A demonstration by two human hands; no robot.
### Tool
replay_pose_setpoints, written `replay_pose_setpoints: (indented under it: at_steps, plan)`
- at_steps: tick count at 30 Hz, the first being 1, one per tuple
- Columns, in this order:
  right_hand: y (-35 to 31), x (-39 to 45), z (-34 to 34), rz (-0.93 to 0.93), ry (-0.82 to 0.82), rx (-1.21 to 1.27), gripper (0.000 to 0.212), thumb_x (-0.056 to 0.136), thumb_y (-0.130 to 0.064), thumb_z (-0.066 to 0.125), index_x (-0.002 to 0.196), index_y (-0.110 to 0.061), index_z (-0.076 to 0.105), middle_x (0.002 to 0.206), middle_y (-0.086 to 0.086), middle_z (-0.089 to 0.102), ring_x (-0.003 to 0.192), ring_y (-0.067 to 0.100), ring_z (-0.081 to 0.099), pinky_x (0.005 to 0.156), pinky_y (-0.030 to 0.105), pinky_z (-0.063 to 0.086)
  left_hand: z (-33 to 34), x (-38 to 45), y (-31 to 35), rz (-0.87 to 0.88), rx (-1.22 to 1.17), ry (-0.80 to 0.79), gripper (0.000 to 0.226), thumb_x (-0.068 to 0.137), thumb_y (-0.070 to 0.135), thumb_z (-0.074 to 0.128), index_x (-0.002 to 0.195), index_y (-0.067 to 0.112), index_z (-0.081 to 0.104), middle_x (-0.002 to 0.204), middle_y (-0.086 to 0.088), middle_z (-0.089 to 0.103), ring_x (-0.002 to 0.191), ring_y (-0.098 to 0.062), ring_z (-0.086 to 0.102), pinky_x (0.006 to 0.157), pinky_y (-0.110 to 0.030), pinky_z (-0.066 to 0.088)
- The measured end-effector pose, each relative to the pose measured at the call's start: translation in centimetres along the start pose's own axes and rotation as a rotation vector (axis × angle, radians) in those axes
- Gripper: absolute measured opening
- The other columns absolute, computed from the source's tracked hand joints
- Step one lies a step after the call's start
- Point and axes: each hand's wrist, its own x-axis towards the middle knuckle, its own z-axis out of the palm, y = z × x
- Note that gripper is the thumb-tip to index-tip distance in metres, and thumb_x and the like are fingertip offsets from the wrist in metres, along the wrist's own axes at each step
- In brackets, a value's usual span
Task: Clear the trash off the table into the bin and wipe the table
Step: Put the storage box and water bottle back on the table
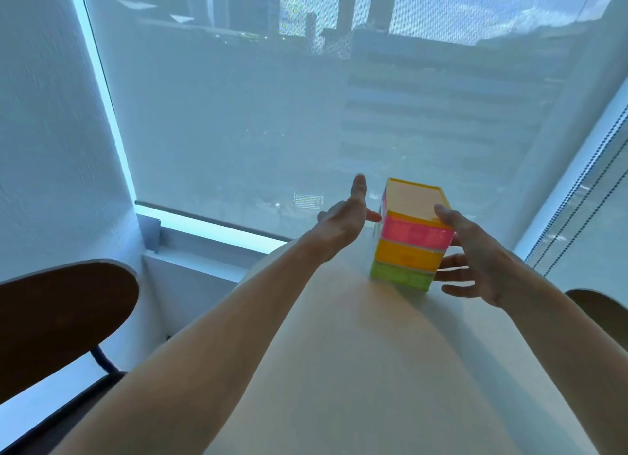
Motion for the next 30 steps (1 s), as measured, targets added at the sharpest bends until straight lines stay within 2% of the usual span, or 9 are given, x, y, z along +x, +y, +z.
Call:
replay_pose_setpoints:
  at_steps: [7, 19, 24, 30]
  plan:
    - [-0.5, 1.3, -0.2, 0.007, 0.007, 0.010, 0.060, 0.080, -0.074, 0.051, 0.095, -0.017, 0.064, 0.097, 0.018, 0.068, 0.093, 0.031, 0.066, 0.091, 0.046, 0.050, 0.3, 2.3, 0.1, 0.008, 0.015, -0.037, 0.098, 0.078, 0.082, -0.003, 0.099, 0.029, 0.076, 0.149, -0.012, 0.041, 0.142, -0.029, 0.026, 0.115, -0.059, 0.009]
    - [-0.9, 2.3, -0.3, 0.005, 0.000, 0.013, 0.059, 0.081, -0.074, 0.050, 0.095, -0.018, 0.064, 0.099, 0.019, 0.067, 0.094, 0.031, 0.065, 0.090, 0.045, 0.051, 0.3, 3.3, 0.2, 0.005, 0.003, -0.069, 0.091, 0.084, 0.079, 0.002, 0.107, 0.029, 0.073, 0.151, -0.012, 0.038, 0.145, -0.028, 0.020, 0.116, -0.059, 0.007]
    - [-1.0, 2.4, -0.3, 0.007, 0.003, 0.004, 0.062, 0.080, -0.076, 0.050, 0.097, -0.018, 0.064, 0.100, 0.019, 0.067, 0.094, 0.031, 0.065, 0.089, 0.045, 0.052, 0.3, 3.1, 0.1, 0.004, -0.001, -0.065, 0.089, 0.079, 0.083, 0.004, 0.107, 0.033, 0.072, 0.152, -0.015, 0.036, 0.146, -0.026, 0.020, 0.116, -0.059, 0.008]
    - [-0.8, 1.9, -0.3, 0.000, 0.060, -0.025, 0.082, 0.067, -0.088, 0.048, 0.104, -0.017, 0.063, 0.110, 0.016, 0.063, 0.101, 0.031, 0.063, 0.090, 0.047, 0.052, -0.4, 1.9, -0.2, -0.010, -0.009, -0.059, 0.097, 0.063, 0.092, 0.009, 0.118, 0.035, 0.066, 0.150, -0.012, 0.040, 0.145, -0.027, 0.022, 0.114, -0.058, 0.018]
